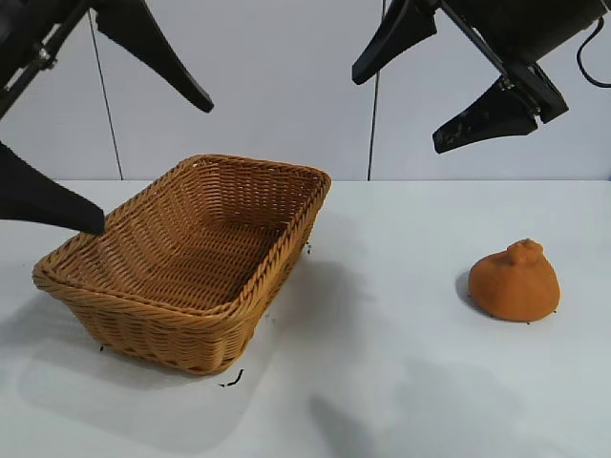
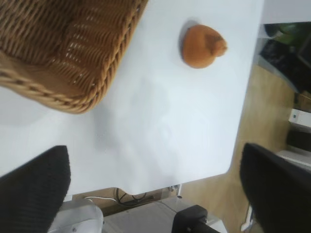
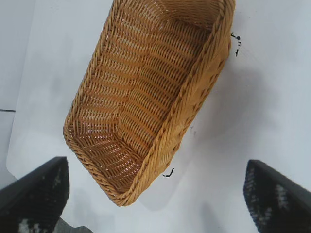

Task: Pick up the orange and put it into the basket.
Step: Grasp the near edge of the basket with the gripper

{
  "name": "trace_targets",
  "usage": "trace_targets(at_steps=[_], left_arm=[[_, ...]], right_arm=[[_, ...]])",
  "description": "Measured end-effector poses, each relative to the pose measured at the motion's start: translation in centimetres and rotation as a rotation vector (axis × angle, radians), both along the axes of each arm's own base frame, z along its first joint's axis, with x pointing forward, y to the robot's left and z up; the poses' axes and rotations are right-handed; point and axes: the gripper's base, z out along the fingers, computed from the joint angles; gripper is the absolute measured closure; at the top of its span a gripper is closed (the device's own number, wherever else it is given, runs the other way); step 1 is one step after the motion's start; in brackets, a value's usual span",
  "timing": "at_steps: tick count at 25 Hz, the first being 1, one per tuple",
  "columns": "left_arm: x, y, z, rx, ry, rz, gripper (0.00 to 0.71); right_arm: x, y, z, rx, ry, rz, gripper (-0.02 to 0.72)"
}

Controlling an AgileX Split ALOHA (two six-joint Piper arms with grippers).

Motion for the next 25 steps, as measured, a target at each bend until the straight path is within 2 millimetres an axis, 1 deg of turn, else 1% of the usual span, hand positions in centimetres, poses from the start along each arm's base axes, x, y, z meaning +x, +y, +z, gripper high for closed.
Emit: trace_targets(at_steps=[3, 6, 10, 13, 18, 20, 25], left_arm=[[-0.4, -0.4, -0.4, 0.051, 0.032, 0.069, 0.030], [-0.1, 0.3, -0.7, 0.089, 0.072, 0.214, 0.030], [0.3, 1.2, -0.9, 0.124, 0.095, 0.364, 0.030], [0.5, 1.6, -1.0, 0.141, 0.098, 0.427, 0.030], [0.6, 1.9, -1.0, 0.158, 0.089, 0.458, 0.030], [0.8, 1.9, -1.4, 0.189, 0.092, 0.459, 0.030], [2.4, 1.1, -2.4, 0.324, 0.158, 0.428, 0.030]], right_arm=[[0.0, 0.0, 0.0, 0.000, -0.002, -0.002, 0.008], [0.0, 0.0, 0.0, 0.000, -0.002, -0.002, 0.008], [0.0, 0.0, 0.0, -0.001, -0.004, -0.004, 0.008], [0.0, 0.0, 0.0, -0.001, -0.004, -0.004, 0.008], [0.1, 0.0, 0.0, -0.001, -0.005, -0.005, 0.008], [0.1, 0.0, 0.0, -0.001, -0.006, -0.006, 0.008], [0.1, 0.0, 0.0, -0.001, -0.007, -0.007, 0.008]])
